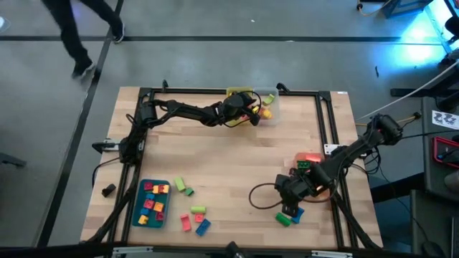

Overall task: Sort blocks by size
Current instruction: Put the green cylindrical block into the yellow bin

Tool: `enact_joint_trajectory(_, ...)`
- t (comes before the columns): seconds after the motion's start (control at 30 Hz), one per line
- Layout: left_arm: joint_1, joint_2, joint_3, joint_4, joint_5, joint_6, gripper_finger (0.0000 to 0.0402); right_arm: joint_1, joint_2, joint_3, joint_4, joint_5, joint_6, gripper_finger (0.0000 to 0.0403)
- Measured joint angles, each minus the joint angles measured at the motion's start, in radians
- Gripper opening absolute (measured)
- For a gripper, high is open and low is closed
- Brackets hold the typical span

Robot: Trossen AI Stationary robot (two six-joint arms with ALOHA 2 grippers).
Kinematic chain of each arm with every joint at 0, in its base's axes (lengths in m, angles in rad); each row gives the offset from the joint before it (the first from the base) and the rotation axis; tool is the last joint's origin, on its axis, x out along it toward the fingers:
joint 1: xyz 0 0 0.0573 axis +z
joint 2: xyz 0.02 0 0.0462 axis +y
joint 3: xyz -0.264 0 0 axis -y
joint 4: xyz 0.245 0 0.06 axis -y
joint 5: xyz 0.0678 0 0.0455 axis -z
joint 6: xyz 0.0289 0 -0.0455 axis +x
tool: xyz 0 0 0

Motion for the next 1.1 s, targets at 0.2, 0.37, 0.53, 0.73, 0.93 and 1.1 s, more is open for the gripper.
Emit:
enact_joint_trajectory(0.2,-0.026,-0.003,0.000,0.002,0.003,-0.037,0.0155,0.064,0.049,0.000,0.053,0.025,0.138,0.0216)
enact_joint_trajectory(0.37,-0.076,-0.004,0.000,0.001,0.061,-0.041,0.0150,0.125,0.110,0.000,0.145,0.029,0.255,0.0216)
enact_joint_trajectory(0.53,-0.131,-0.004,0.000,0.002,0.064,0.026,0.0152,0.180,0.185,0.000,0.229,0.035,0.333,0.0216)
enact_joint_trajectory(0.73,-0.182,-0.004,0.000,0.002,0.065,0.146,0.0149,0.213,0.282,0.000,0.252,0.080,0.396,0.0216)
enact_joint_trajectory(0.93,-0.209,-0.004,0.000,0.005,0.065,0.245,0.0149,0.209,0.343,0.004,0.250,0.085,0.416,0.0216)
enact_joint_trajectory(1.1,-0.225,-0.021,-0.001,0.001,0.064,0.274,0.0148,0.209,0.353,0.005,0.247,0.092,0.416,0.0204)
